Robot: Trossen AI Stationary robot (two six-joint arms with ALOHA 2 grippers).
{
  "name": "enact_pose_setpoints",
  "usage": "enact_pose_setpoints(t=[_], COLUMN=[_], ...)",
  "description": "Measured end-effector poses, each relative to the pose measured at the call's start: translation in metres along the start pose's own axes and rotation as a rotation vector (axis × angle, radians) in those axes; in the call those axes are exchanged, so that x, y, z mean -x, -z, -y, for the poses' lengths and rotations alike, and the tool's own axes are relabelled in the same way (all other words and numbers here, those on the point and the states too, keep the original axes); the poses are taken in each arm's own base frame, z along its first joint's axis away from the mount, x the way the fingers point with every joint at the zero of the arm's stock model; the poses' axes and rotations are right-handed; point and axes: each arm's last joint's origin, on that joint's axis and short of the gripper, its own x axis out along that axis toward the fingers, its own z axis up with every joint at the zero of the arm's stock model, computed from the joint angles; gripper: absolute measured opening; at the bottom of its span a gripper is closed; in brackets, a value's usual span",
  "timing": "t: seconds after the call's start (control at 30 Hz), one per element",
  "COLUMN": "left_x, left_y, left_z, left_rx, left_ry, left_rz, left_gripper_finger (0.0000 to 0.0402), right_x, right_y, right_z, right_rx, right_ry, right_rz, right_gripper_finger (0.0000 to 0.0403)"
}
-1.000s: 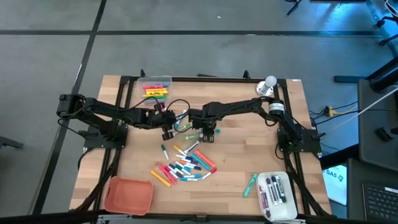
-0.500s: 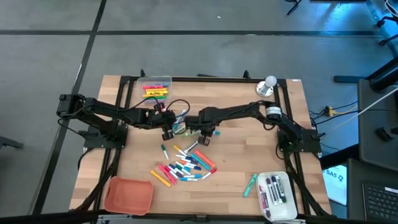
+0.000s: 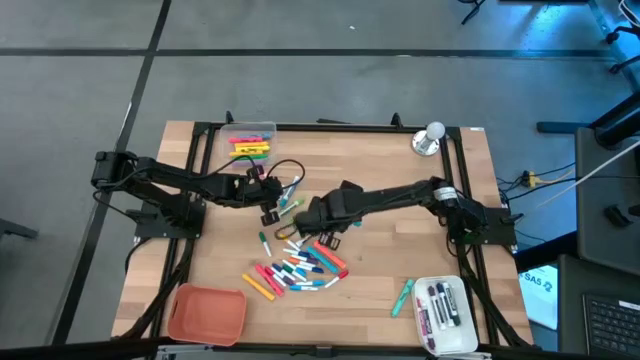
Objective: Pick & Place Markers
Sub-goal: Put the middle center pitch blue pen into the white bin
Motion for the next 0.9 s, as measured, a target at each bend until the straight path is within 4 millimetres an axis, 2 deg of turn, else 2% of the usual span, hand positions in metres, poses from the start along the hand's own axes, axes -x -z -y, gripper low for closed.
enact_pose_setpoints(t=[0.13,0.37,0.9], left_x=[0.0,0.0,0.0], left_y=[0.0,0.0,0.0], left_z=[0.0,0.0,0.001], left_rx=[0.0,0.009,0.028], left_ry=[0.0,0.002,0.023], left_rz=[0.0,0.0,0.001], left_gripper_finger=[0.0114,0.0114,0.0114], right_x=[0.018,0.037,0.041], right_y=[0.012,0.029,0.034], right_z=[-0.019,-0.041,-0.046], right_rx=[0.002,-0.008,0.014], right_ry=[-0.038,-0.078,-0.06], right_rz=[0.053,0.091,0.123], right_gripper_finger=[0.0062,0.0062,0.0062])
